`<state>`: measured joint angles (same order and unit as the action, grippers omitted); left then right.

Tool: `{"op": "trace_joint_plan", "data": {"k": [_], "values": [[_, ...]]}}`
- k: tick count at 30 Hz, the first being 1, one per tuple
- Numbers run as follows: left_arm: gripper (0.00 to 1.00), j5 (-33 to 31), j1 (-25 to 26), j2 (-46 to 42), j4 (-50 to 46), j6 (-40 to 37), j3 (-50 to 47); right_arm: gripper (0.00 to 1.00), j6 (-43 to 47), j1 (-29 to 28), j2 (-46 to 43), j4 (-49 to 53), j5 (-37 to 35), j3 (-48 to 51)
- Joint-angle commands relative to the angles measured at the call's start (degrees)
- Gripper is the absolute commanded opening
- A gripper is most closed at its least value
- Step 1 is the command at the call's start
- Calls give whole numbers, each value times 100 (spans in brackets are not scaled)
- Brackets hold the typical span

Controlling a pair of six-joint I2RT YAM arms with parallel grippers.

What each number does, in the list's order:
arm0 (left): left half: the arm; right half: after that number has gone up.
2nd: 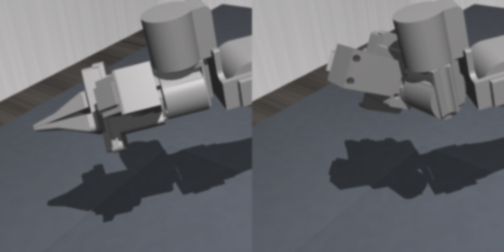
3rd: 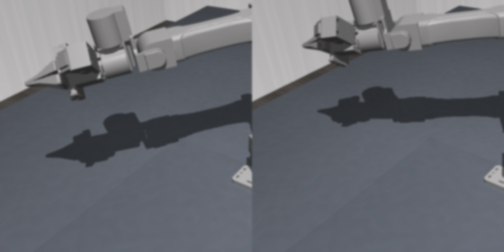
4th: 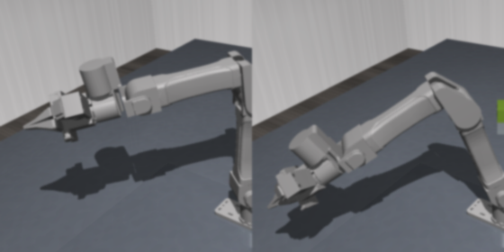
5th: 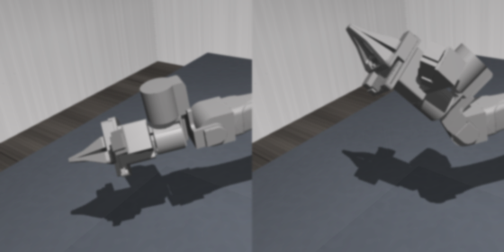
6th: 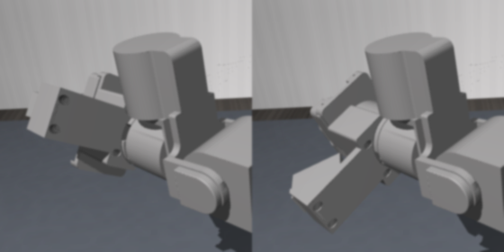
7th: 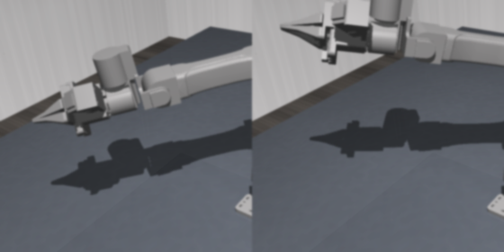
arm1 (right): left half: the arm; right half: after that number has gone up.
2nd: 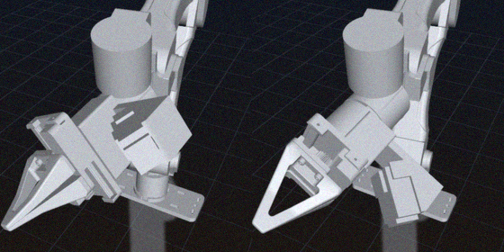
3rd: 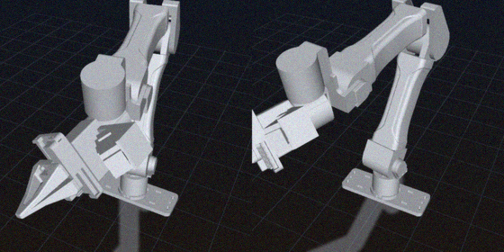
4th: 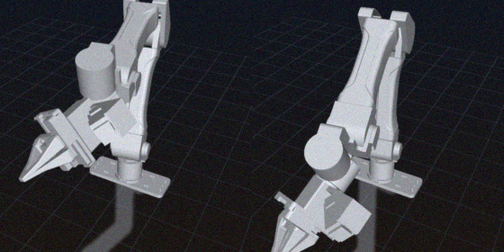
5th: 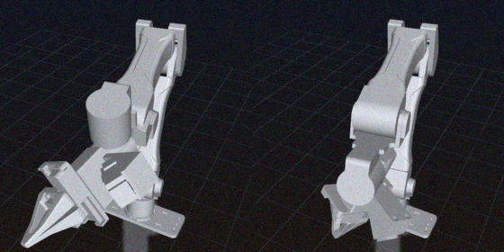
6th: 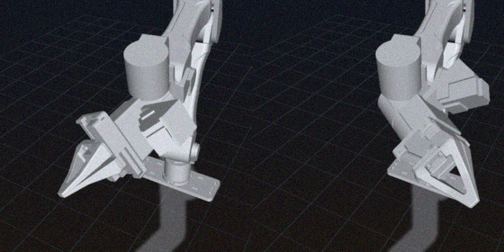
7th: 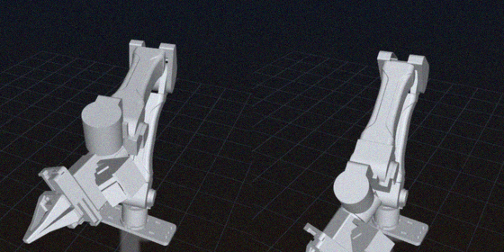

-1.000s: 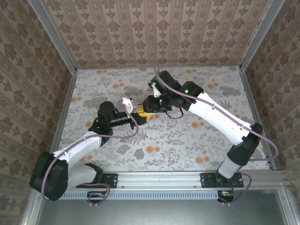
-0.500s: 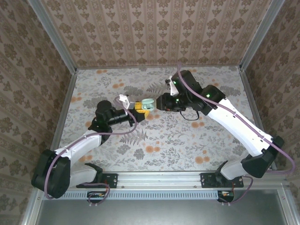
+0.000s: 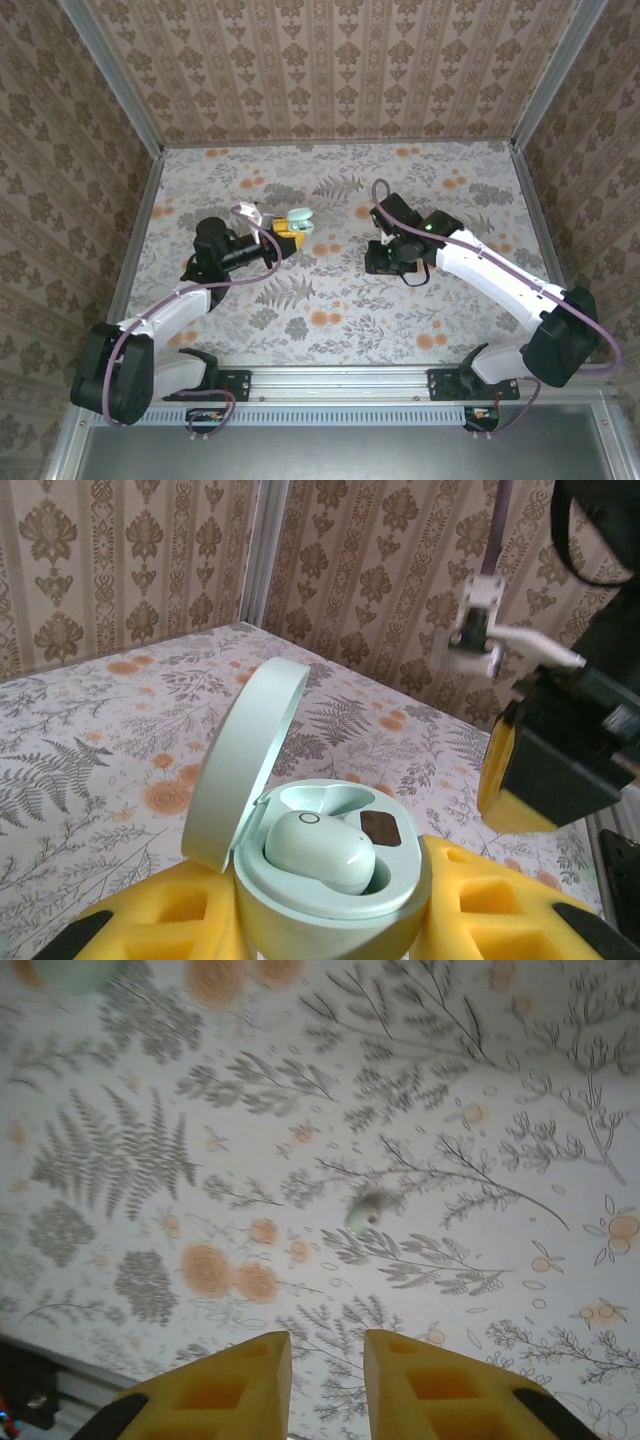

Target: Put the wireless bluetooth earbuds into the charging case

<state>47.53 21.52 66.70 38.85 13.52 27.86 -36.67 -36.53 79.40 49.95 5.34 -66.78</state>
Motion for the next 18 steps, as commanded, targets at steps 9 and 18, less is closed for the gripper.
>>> {"op": "trace_joint_plan", "data": {"k": [9, 18], "values": [[0, -42, -157, -574, -339, -117, -185, 16, -126, -284, 875, -1109, -44, 298], [0, -129, -174, -816, -545, -192, -258, 9, 372, -227, 2104, -785, 236, -386]]}}
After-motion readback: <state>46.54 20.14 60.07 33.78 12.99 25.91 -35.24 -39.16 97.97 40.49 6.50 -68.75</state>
